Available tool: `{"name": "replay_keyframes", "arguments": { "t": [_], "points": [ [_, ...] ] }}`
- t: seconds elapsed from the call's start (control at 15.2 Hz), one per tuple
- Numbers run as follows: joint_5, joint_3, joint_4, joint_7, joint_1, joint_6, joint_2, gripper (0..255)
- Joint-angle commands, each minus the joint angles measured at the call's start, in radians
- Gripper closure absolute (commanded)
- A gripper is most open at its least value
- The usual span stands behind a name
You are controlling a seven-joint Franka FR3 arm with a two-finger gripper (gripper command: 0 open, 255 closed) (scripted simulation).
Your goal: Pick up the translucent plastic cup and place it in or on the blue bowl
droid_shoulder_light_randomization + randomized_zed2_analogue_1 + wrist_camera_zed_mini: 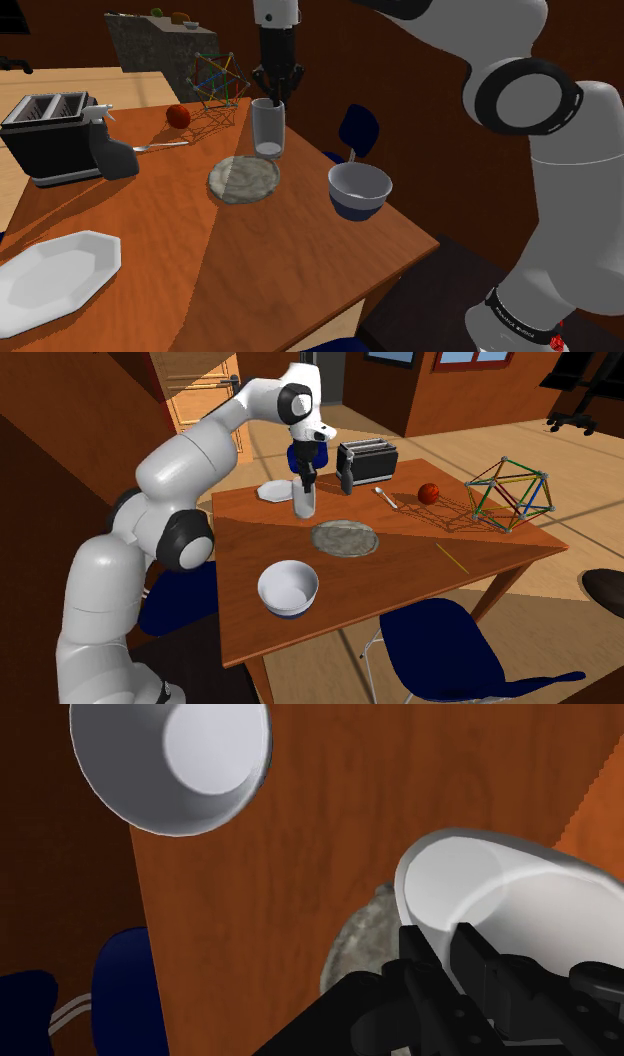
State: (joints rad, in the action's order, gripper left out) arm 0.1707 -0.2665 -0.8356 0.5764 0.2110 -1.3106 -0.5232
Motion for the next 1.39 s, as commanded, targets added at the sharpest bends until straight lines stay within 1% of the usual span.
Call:
{"name": "replay_keyframes", "arguments": {
  "t": [0.0,0.2,0.33,0.53,0.86,1.25,1.32],
  "points": [
    [-0.021,-0.004,-0.127,-0.013,-0.038,-0.037,0.093,255],
    [-0.060,0.000,-0.323,-0.054,-0.102,-0.089,0.242,255],
    [-0.082,0.008,-0.422,-0.087,-0.136,-0.108,0.326,255],
    [-0.111,0.029,-0.542,-0.141,-0.178,-0.122,0.439,255],
    [-0.143,0.078,-0.693,-0.239,-0.230,-0.119,0.599,255],
    [-0.153,0.154,-0.817,-0.366,-0.278,-0.086,0.762,255],
    [-0.153,0.155,-0.837,-0.366,-0.278,-0.101,0.768,255]
  ]
}}
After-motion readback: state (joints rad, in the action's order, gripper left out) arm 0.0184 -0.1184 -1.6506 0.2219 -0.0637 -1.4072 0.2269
